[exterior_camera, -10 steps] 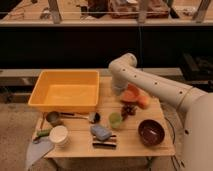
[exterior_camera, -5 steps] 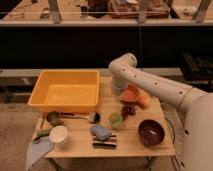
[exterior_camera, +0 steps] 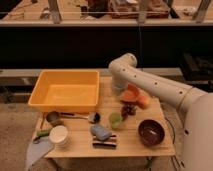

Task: Stack cups on top of each other

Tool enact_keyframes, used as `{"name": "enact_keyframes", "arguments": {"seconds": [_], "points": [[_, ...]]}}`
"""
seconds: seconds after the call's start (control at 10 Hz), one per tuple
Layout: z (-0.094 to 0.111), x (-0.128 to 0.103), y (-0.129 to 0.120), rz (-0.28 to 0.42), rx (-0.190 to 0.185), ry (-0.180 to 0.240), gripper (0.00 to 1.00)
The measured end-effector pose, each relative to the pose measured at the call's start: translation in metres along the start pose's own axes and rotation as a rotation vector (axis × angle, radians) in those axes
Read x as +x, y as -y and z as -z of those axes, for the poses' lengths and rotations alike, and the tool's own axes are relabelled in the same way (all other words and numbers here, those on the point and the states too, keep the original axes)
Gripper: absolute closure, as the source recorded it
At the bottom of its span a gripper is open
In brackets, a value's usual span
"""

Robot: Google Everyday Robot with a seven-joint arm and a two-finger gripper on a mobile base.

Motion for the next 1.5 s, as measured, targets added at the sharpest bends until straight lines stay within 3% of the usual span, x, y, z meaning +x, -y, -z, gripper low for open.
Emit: {"name": "enact_keyframes", "arguments": {"seconds": [1.5], "points": [[-0.0002,0.002,0.0003,-0.009,-0.011,0.001,0.58]]}}
